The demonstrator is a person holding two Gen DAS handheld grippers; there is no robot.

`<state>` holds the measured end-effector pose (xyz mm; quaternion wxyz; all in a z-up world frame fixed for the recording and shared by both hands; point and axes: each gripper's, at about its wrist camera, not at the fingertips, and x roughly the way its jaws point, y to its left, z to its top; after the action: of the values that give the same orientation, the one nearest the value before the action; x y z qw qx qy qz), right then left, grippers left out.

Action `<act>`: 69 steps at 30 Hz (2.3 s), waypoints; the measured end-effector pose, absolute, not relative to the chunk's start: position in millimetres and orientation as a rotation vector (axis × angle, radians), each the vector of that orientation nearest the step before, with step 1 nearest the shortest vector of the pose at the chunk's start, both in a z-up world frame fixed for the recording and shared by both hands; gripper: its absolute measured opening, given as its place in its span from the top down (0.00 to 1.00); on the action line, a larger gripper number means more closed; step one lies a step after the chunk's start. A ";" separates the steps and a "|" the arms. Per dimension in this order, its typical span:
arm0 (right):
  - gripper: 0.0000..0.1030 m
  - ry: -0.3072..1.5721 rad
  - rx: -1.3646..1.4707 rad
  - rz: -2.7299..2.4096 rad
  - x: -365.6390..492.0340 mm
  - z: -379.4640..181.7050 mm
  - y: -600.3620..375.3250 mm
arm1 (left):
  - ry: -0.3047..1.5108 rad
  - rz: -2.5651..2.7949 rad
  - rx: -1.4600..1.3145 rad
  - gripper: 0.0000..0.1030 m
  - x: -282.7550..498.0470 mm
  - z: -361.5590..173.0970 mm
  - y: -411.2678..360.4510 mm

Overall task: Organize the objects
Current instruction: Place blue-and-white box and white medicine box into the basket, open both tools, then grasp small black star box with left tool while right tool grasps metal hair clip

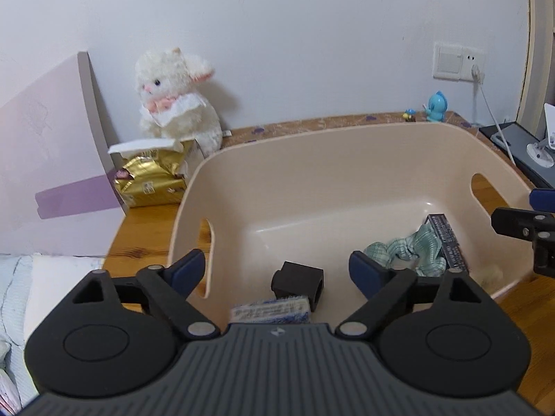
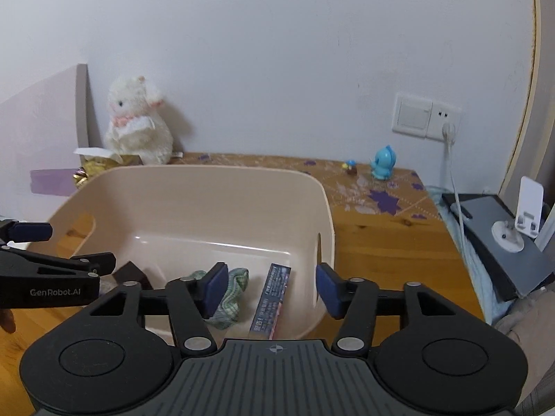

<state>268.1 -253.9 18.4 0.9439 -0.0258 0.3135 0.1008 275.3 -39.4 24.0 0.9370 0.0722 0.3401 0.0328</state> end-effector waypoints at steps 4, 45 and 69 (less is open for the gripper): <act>0.28 0.610 -0.063 0.215 247.6 28.4 -258.2 | 0.669 0.058 0.153 0.10 256.8 35.3 -41.0; 0.22 0.864 -0.179 0.255 191.8 -76.6 -271.5 | 0.876 -0.034 0.086 0.05 195.2 -66.4 -48.1; 0.21 0.813 -0.153 0.327 219.2 -88.7 -264.5 | 0.871 -0.069 0.037 0.01 243.3 -76.9 -75.9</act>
<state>219.2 -264.5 -88.7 0.9027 -0.0741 0.3932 0.1581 243.3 -75.9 -76.9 0.9059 0.0178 0.4218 -0.0336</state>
